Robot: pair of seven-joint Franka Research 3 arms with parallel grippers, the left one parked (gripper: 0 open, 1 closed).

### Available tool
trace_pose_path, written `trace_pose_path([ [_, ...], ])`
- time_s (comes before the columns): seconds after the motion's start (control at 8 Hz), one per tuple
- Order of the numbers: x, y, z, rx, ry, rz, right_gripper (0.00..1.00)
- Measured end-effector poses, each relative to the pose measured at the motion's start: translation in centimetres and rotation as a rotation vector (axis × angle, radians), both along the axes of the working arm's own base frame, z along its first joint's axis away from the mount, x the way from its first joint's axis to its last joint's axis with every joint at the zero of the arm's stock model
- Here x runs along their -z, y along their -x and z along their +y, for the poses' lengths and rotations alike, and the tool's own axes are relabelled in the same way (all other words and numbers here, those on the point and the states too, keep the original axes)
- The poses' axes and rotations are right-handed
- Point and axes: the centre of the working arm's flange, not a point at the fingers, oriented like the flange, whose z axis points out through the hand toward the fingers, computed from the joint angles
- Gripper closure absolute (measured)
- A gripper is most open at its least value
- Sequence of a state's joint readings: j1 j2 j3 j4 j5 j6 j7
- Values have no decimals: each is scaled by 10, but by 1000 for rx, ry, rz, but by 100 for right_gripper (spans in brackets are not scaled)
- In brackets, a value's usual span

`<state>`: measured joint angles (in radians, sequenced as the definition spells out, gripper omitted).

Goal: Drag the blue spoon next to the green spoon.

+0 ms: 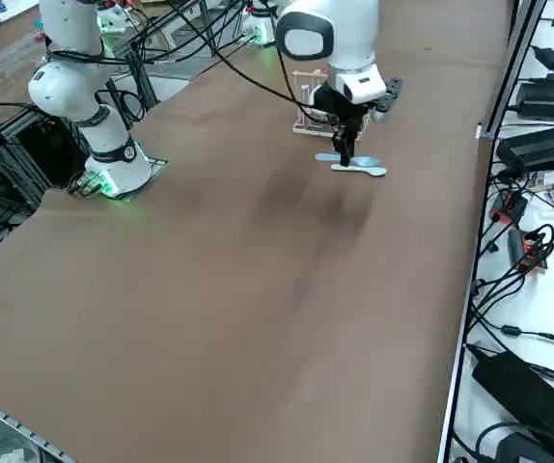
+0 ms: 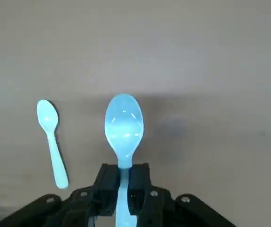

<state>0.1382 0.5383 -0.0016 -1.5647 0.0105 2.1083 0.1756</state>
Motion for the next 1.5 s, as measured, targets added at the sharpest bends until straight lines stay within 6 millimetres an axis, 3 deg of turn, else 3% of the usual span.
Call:
trace_pose_path([
  [0.38,31,-19,29,-37,1,7,86],
  [0.62,49,-29,33,-42,1,9,86],
  [1.12,111,-29,38,-42,5,48,86],
  [1.5,122,-25,49,-32,-10,68,86],
])
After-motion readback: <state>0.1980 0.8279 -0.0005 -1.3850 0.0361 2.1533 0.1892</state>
